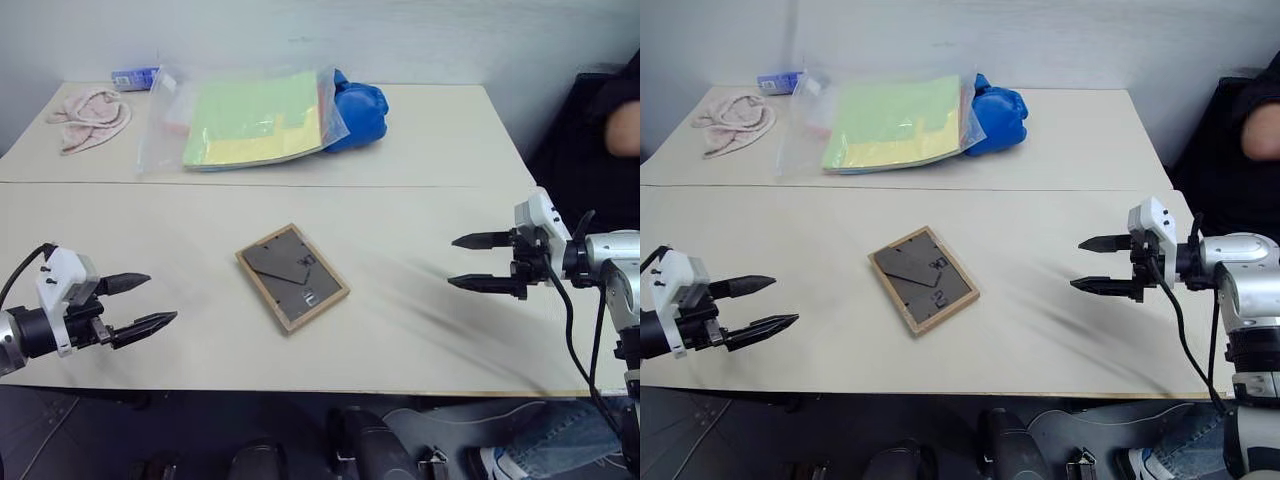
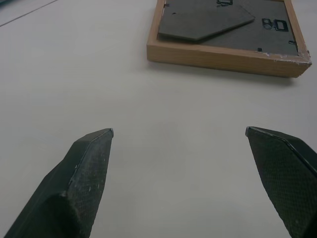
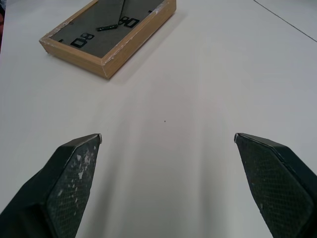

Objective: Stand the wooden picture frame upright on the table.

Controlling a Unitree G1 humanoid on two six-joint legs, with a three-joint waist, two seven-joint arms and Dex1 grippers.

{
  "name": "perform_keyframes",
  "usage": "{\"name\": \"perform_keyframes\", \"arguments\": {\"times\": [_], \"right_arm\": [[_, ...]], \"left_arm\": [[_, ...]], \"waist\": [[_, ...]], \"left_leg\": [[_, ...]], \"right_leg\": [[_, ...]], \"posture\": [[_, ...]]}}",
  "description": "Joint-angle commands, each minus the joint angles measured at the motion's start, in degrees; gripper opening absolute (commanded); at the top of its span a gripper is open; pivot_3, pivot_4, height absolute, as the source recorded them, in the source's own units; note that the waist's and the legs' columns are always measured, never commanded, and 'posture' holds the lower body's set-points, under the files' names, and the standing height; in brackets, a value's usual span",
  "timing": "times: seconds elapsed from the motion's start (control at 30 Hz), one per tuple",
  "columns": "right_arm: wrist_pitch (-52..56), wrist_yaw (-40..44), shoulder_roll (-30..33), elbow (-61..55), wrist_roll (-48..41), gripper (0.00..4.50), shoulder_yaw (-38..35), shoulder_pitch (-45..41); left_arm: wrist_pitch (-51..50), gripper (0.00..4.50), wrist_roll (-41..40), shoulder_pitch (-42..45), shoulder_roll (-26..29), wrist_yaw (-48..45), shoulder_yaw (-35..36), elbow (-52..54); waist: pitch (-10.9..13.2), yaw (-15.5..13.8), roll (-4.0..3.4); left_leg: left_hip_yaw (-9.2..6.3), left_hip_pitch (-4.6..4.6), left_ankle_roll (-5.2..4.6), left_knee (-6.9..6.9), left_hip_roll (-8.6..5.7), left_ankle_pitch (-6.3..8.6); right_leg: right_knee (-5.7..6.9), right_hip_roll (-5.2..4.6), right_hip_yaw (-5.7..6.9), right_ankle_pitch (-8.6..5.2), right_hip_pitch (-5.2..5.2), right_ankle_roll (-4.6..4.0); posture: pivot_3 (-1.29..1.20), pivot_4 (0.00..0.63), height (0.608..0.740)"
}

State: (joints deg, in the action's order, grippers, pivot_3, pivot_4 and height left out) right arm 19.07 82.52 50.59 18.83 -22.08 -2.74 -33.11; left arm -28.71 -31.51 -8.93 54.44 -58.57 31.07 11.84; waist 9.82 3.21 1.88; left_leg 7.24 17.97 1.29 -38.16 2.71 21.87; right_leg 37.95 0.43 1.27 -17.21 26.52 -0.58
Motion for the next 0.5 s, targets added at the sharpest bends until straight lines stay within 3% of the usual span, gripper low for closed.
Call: {"name": "perform_keyframes", "arguments": {"times": [0.03, 0.37, 0.5], "right_arm": [[0.9, -1.7, -0.8, -0.3, -1.5, 4.43, -2.1, -1.6], [1.1, -5.3, -2.1, -3.6, -0.1, 4.43, -0.5, -0.6], [1.7, -7.4, -5.9, -7.9, 0.9, 3.51, 2.8, -2.0]], "left_arm": [[1.2, 4.5, 0.0, -0.8, -0.4, -0.4, 1.8, 0.3], [2.4, 4.5, 2.6, -0.3, -0.6, 0.6, -1.2, 0.6], [8.3, 3.59, 8.7, 4.7, 1.5, -2.1, -10.1, -3.6]], "waist": [[0.0, 0.0, 0.0], [0.0, -0.1, -0.02], [0.0, 0.0, -0.02]], "left_leg": [[0.0, 0.0, 0.0, 0.0, 0.0, 0.0], [-0.01, 0.01, 0.0, -0.01, 0.0, 0.0], [-0.01, -0.01, 0.04, -0.03, 0.0, -0.02]], "right_leg": [[0.0, 0.0, 0.0, 0.0, 0.0, 0.0], [0.01, -0.01, 0.0, 0.0, 0.0, 0.0], [0.05, 0.0, 0.01, 0.01, 0.0, -0.02]], "posture": [[0.0, 0.15, 0.74], [0.0, 0.15, 0.74], [0.0, 0.15, 0.74]]}}
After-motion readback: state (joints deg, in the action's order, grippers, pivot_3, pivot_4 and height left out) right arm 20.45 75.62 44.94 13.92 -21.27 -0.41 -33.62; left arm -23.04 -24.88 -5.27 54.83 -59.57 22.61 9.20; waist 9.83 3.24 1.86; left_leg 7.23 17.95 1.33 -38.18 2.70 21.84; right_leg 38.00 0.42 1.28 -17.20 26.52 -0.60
